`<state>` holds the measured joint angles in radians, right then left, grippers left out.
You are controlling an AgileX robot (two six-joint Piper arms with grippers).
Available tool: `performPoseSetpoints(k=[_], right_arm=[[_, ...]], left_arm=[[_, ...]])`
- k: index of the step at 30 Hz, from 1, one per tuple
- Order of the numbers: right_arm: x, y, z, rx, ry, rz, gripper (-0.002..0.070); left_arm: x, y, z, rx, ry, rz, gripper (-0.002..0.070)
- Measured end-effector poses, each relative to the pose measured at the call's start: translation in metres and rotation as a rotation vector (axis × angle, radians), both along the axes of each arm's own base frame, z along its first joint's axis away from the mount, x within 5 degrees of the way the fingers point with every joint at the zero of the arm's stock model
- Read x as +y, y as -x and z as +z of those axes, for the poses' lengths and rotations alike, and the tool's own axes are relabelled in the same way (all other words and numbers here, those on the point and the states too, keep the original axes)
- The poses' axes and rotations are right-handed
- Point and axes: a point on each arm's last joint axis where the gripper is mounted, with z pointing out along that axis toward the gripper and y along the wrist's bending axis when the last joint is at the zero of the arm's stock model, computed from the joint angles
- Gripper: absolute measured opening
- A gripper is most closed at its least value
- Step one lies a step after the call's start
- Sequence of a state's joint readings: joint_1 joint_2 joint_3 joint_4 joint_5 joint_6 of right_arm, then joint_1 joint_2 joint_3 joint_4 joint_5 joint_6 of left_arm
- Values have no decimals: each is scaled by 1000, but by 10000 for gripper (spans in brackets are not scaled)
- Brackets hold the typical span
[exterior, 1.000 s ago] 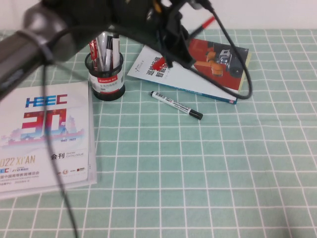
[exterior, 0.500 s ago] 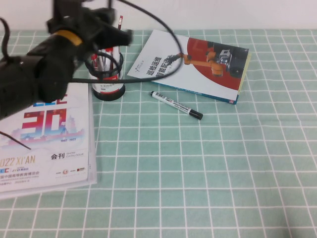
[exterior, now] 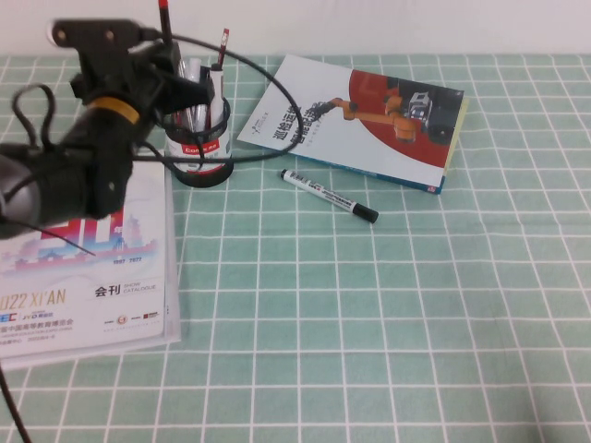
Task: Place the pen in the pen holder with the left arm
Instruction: Place the pen onto the pen holder
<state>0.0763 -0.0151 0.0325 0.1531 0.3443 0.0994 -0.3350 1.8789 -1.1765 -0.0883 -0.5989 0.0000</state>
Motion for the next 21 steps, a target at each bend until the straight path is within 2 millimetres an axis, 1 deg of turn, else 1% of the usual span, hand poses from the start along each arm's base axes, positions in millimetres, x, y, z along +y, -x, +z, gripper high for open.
performPoseSetpoints(k=[4, 7, 16, 21], right_arm=[[0, 0, 0, 0, 0, 0, -20], [0, 0, 0, 0, 0, 0, -20], [0, 0, 0, 0, 0, 0, -20], [0, 0, 0, 0, 0, 0, -20]], left_arm=[[-2, -5, -15, -9, 16, -4, 58], [-3, -8, -22, -3, 19, -4, 58], [-5, -22, -28, -11, 20, 2, 58], [-4, -24, -35, 6, 19, 5, 58]])
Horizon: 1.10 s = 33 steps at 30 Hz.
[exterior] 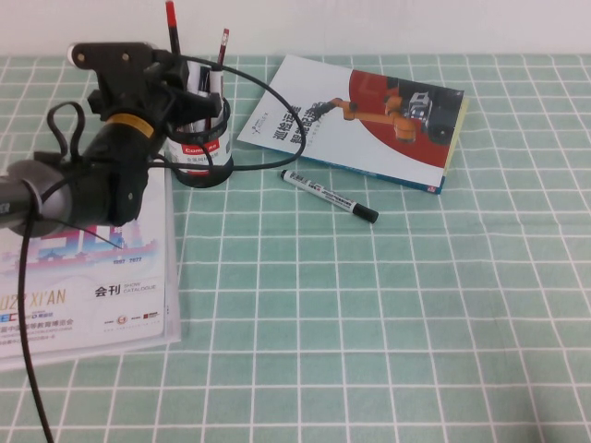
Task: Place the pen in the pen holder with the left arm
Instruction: Place the pen onto the pen holder
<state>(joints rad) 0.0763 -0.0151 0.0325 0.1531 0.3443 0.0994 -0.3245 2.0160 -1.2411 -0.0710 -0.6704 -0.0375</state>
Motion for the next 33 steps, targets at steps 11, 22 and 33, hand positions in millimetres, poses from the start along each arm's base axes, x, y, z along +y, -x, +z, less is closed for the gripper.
performPoseSetpoints(k=[11, 22, 33], right_arm=[[0, 0, 0, 0, 0, 0, -20], [0, 0, 0, 0, 0, 0, -20], [0, 0, 0, 0, 0, 0, -20]], left_arm=[[0, -1, -5, 19, -28, 0, 58], [0, -3, -14, 49, -44, -2, 58], [1, -4, -15, 53, -31, 11, 65]])
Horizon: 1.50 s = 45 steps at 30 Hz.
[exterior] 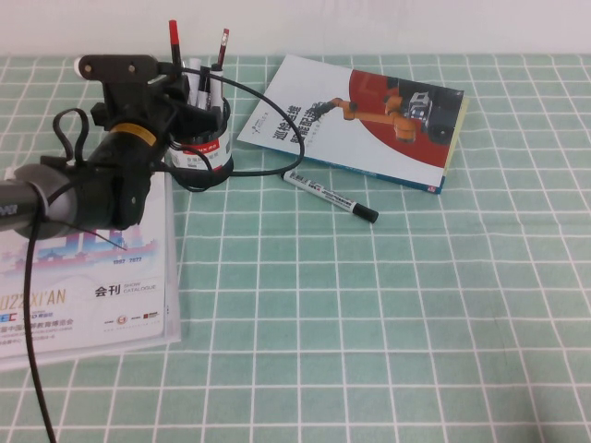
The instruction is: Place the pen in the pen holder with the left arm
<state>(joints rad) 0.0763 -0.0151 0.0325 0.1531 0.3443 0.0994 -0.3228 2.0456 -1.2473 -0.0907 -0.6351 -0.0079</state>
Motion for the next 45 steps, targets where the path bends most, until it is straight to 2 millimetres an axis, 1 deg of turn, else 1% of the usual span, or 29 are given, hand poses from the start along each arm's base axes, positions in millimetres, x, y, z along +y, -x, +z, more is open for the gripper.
performPoseSetpoints(k=[3, 5, 6, 7, 9, 12, 15, 17, 19, 20, 22, 23, 24, 27, 30, 32, 34, 37, 42, 45], right_arm=[[0, 0, 0, 0, 0, 0, -20], [0, 0, 0, 0, 0, 0, -20], [0, 0, 0, 0, 0, 0, -20], [0, 0, 0, 0, 0, 0, -20], [0, 0, 0, 0, 0, 0, -20], [0, 0, 0, 0, 0, 0, -20], [0, 0, 0, 0, 0, 0, -20], [0, 0, 0, 0, 0, 0, -20], [0, 0, 0, 0, 0, 0, -20], [0, 0, 0, 0, 0, 0, -20], [0, 0, 0, 0, 0, 0, -20], [0, 0, 0, 0, 0, 0, -20], [0, 0, 0, 0, 0, 0, -20], [0, 0, 0, 0, 0, 0, -20], [0, 0, 0, 0, 0, 0, -20], [0, 0, 0, 0, 0, 0, -20], [0, 0, 0, 0, 0, 0, -20], [0, 0, 0, 0, 0, 0, -20], [0, 0, 0, 0, 0, 0, -20], [0, 0, 0, 0, 0, 0, -20]], left_arm=[[0, 0, 0, 0, -1, 0, 115], [0, 0, 1, -2, 1, 1, 180], [0, 1, 3, -2, 2, 1, 230], [1, 1, 5, -3, 2, 3, 262], [2, 2, 11, -5, 4, 2, 329], [3, 8, 25, -8, 6, 0, 372], [7, 20, 42, -16, 4, -3, 382], [10, 30, 56, -14, -1, -6, 365], [15, 45, 75, -6, -7, -11, 310], [17, 54, 84, -1, -19, -18, 260], [21, 71, 99, 2, -59, -36, 134], [24, 81, 108, -4, -86, -47, 88], [27, 92, 117, -13, -104, -54, 57], [36, 121, 140, -60, -118, -60, 18], [46, 153, 159, -101, -111, -59, 6], [54, 174, 168, -113, -108, -58, 3], [60, 193, 173, -121, -107, -58, 2], [68, 218, 171, -101, -104, -58, 1], [80, 254, 151, 4, -91, -60, 0], [84, 266, 138, 80, -116, -62, 0]])
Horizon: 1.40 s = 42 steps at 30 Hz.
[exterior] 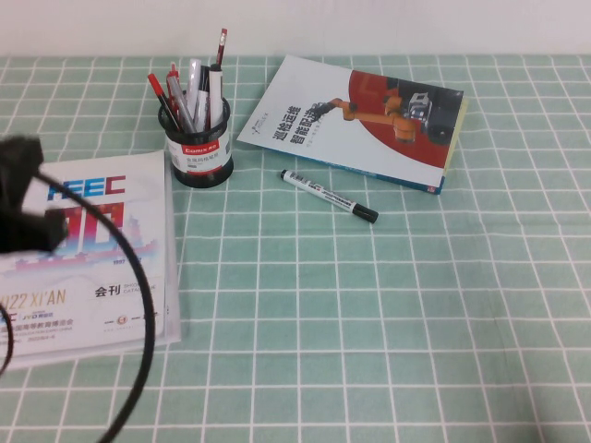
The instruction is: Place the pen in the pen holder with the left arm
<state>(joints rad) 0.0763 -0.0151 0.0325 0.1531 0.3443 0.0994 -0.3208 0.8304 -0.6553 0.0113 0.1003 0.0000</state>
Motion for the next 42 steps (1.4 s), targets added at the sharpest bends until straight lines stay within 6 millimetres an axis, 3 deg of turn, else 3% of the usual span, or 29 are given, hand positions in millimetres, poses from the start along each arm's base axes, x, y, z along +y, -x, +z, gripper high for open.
performPoseSetpoints(k=[9, 17, 20, 26, 31, 35, 42], right_arm=[[0, 0, 0, 0, 0, 0, -20], [0, 0, 0, 0, 0, 0, -20], [0, 0, 0, 0, 0, 0, -20], [0, 0, 0, 0, 0, 0, -20], [0, 0, 0, 0, 0, 0, -20], [0, 0, 0, 0, 0, 0, -20], [0, 0, 0, 0, 0, 0, -20]], left_arm=[[4, 12, -22, 227, -39, 14, 0], [16, 43, -15, 74, -38, 21, 0], [23, 60, -29, -22, -21, 28, 0], [39, 92, -78, -161, 35, 98, 0], [49, 106, -115, -258, 99, 210, 0], [52, 113, -127, -315, 130, 245, 0], [52, 113, -146, -128, 106, 259, 0]])
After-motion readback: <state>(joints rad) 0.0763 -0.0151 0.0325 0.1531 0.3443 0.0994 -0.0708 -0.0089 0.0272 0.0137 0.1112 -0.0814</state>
